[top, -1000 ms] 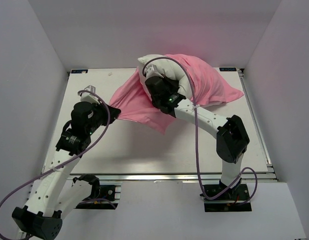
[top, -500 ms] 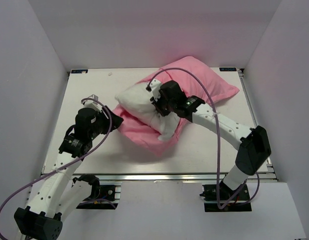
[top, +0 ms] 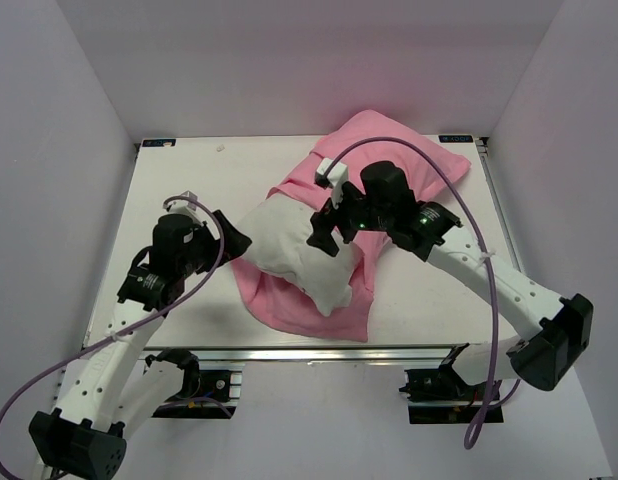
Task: Put the pillow into the pillowcase
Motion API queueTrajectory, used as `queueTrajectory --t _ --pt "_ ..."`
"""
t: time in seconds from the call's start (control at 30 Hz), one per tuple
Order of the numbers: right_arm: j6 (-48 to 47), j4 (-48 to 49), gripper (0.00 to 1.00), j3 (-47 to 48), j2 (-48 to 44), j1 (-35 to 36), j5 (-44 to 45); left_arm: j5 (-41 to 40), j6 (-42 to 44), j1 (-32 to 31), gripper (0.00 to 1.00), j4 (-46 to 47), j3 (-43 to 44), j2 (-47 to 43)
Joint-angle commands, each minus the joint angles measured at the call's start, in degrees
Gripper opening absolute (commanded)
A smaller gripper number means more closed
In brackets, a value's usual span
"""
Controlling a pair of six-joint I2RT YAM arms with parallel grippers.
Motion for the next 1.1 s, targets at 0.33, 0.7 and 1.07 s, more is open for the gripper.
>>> queueTrajectory --t 0.33,0.7,1.07 --pt "-3.29 -10.52 0.66 11.61 10.75 -0.24 24.55 24.19 -3.53 -0.04 0.91 24.36 -6.93 11.41" --pt "-0.92 -12.63 0.02 16.88 16.49 -0.24 20.63 22.53 -3.01 -2.14 0.67 31.48 -5.17 21.88" --pt "0.14 -14.57 0.00 17.95 10.86 1.68 -0.75 16.38 -5.99 -8.56 0.55 46.77 -1.22 32.07"
